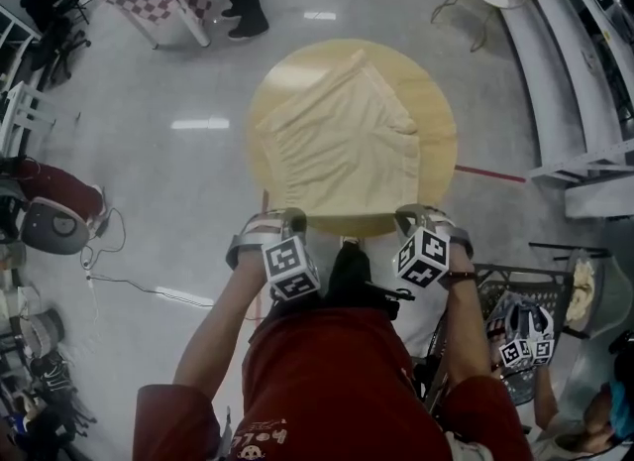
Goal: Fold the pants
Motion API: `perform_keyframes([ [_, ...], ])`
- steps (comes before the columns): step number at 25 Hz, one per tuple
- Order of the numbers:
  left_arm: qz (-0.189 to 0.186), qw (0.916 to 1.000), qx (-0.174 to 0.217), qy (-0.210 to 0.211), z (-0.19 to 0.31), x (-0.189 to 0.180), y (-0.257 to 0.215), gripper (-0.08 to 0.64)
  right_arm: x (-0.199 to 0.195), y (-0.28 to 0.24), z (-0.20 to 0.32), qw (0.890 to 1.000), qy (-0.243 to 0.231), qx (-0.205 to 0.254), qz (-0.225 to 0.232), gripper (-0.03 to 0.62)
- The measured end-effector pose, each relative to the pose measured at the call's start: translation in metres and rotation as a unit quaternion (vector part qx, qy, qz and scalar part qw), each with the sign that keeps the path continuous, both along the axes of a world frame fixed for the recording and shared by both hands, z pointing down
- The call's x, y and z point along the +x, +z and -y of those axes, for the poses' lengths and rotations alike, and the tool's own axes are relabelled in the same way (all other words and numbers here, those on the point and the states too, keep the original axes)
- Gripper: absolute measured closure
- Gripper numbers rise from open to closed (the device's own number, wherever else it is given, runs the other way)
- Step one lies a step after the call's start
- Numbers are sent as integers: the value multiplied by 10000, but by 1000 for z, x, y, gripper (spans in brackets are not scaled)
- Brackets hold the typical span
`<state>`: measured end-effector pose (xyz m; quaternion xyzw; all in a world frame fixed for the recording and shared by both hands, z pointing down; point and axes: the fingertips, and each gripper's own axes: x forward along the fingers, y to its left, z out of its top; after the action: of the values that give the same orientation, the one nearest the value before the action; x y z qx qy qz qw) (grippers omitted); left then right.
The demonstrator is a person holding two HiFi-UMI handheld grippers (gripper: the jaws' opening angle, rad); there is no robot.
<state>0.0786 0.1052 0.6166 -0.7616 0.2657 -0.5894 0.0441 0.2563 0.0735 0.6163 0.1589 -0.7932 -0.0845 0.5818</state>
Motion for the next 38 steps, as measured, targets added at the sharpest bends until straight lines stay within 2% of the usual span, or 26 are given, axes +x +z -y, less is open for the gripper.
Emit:
perform_keyframes([
  [3, 51, 9998, 121, -167, 17, -6, -11, 543, -6, -8, 21, 9998, -126, 166, 29, 584],
  [15, 82, 9969, 198, -758, 96, -9, -36, 543, -18, -35, 130, 9936, -861, 736, 2, 584],
  [31, 546, 9862, 209, -1546, 187, -35, -54, 543, -57, -56, 249, 9705, -2115, 1158, -28, 584],
  [38, 702, 9840, 102, -1632, 205, -54, -41, 543, -86, -48, 280, 9621, -2417, 1249, -196, 584],
])
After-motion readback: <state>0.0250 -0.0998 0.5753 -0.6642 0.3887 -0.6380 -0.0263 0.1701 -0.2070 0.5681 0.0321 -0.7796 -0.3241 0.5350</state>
